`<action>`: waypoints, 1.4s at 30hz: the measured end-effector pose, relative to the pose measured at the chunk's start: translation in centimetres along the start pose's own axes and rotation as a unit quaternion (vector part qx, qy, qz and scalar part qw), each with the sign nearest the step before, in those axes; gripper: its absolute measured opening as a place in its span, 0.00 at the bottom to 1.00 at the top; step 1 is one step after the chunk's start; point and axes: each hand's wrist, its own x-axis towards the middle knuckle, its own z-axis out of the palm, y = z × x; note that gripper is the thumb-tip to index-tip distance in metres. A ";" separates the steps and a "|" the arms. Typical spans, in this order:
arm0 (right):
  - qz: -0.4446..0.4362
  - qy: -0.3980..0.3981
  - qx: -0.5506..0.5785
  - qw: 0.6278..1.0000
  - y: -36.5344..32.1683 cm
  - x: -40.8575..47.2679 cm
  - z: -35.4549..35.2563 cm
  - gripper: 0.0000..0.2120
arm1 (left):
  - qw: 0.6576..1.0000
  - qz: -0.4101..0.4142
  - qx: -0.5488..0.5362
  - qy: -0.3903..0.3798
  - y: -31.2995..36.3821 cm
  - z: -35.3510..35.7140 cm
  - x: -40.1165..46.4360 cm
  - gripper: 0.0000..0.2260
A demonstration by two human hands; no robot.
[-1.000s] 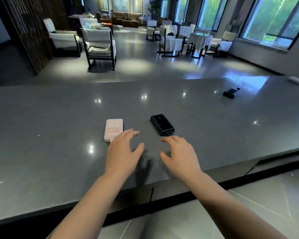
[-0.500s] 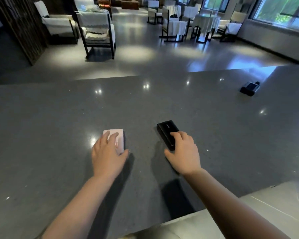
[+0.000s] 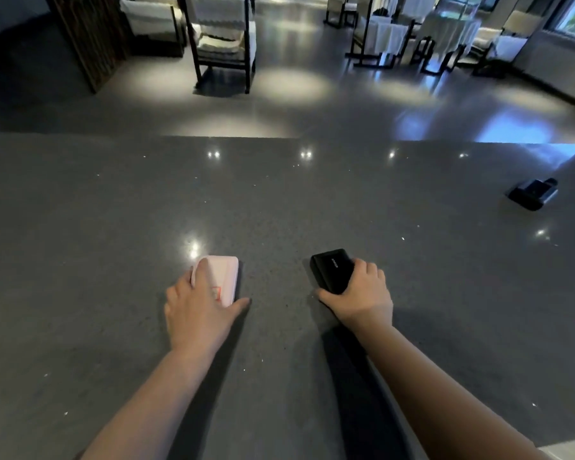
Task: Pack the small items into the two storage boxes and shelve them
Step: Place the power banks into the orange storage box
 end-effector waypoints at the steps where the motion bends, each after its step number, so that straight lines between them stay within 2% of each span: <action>1: -0.008 -0.007 0.009 1.000 0.1 0.2 -0.3 0.38 | 1.000 -0.002 -0.007 0.003 0.0 0.1 -0.1 0.38; 4: -0.055 -0.005 0.028 0.998 -0.1 0.4 -1.3 0.37 | 0.999 -0.003 -0.042 0.002 0.0 0.0 0.0 0.33; 7: -0.141 0.016 0.059 0.988 -1.7 0.2 -2.1 0.37 | 0.995 -0.019 -0.093 0.031 -0.1 -1.1 -0.9 0.31; 12: -0.272 0.000 0.086 0.958 -7.6 -1.0 -2.1 0.35 | 0.980 -0.049 -0.135 0.138 -2.2 -5.5 -3.4 0.37; 17: -0.384 -0.058 0.116 0.914 -15.0 -5.7 0.7 0.34 | 0.966 -0.116 -0.114 0.200 -6.9 -11.4 -7.5 0.39; 24: -0.535 -0.122 0.125 0.826 -25.4 -16.6 4.3 0.36 | 0.924 -0.219 -0.081 0.302 -17.0 -19.7 -16.7 0.36; 33: -0.603 -0.192 0.160 0.758 -37.1 -32.5 7.9 0.38 | 0.884 -0.273 -0.010 0.378 -28.9 -30.4 -26.8 0.37; 42: -0.648 -0.235 0.159 0.706 -46.4 -38.2 9.0 0.39 | 0.851 -0.309 -0.012 0.424 -36.9 -35.5 -28.7 0.37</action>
